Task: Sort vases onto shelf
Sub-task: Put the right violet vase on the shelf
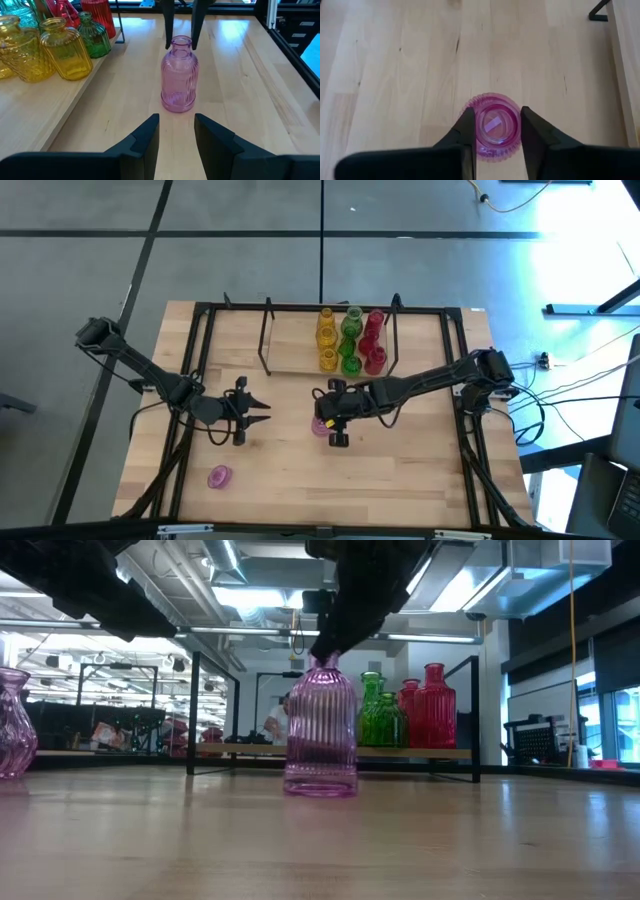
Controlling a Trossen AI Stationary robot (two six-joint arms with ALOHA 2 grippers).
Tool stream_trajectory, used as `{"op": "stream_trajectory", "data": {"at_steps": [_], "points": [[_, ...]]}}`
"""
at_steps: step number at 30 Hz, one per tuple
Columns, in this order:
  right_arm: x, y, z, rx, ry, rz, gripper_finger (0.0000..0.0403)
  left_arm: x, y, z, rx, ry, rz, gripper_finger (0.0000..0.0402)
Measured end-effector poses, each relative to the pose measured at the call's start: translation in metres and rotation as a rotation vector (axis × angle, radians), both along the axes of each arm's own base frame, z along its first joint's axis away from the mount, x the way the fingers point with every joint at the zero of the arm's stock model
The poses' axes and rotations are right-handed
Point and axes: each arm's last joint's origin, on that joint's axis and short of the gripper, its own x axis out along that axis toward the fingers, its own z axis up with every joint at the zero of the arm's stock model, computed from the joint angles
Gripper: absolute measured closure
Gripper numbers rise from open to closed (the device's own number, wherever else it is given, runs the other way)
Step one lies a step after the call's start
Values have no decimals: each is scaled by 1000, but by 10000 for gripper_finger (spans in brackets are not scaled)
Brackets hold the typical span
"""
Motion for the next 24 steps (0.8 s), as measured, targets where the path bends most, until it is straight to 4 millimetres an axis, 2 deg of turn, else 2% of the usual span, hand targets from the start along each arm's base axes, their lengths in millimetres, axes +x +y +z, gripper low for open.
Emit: {"op": "stream_trajectory", "data": {"at_steps": [11,20,24], "points": [[2,-1,2,-43,-28,-5,313,0,0,0,21,3,-10,285],[12,0,23,-62,-132,10,314,2,-1,-4,11,21,2,285],[16,-7,32,-68,-167,5,313,2,-1,-5,7,25,4,285]]}}
